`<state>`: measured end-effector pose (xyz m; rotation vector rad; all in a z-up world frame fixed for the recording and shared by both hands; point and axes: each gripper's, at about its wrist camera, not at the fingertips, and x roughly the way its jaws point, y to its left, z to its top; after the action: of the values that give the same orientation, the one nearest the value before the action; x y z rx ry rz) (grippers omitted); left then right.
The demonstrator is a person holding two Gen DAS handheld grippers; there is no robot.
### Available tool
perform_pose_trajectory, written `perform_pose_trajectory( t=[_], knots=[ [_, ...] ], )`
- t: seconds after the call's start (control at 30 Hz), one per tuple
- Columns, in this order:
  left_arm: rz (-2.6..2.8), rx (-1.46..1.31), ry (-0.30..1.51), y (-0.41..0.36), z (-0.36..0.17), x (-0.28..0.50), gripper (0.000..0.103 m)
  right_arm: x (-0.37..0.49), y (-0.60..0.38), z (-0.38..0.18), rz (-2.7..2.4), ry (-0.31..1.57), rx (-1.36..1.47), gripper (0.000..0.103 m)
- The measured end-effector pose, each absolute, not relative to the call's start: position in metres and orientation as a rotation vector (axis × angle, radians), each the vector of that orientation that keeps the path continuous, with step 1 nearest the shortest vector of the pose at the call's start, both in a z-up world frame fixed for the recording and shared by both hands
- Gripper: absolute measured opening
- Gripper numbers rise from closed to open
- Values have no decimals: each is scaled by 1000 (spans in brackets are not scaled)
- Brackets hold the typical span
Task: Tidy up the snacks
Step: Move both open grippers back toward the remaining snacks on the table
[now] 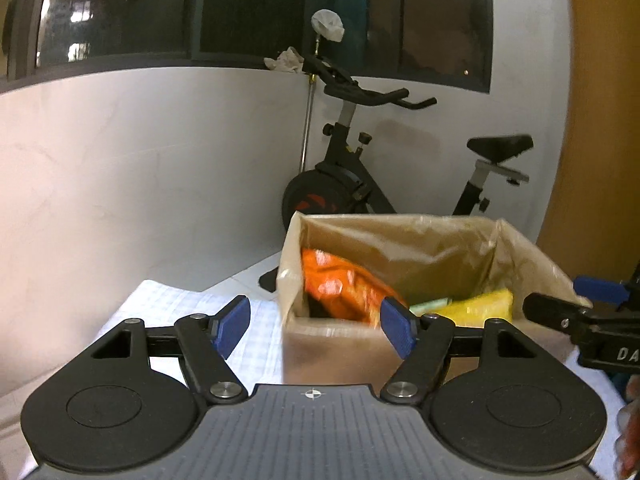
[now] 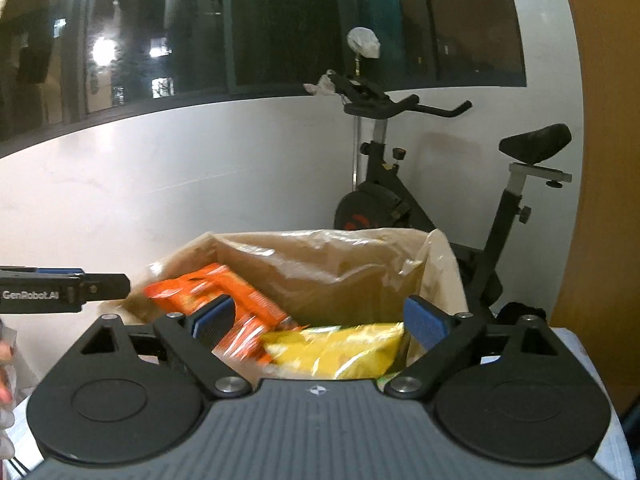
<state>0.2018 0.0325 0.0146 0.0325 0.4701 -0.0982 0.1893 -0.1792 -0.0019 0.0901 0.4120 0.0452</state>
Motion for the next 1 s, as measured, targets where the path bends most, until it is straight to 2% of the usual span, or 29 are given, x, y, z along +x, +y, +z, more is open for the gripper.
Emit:
perform_pose_trajectory(
  t=[0.43, 0.73, 1.0],
  knots=[
    [-104, 86, 499, 50, -6, 136, 74, 116, -149, -27, 98, 467, 57, 93],
    [-133, 88, 545, 68, -46, 117, 74, 79, -154, -73, 59, 504, 80, 93],
    [-202, 148, 510, 51, -92, 99, 73, 58, -145, -122, 8, 546, 59, 89]
  ],
)
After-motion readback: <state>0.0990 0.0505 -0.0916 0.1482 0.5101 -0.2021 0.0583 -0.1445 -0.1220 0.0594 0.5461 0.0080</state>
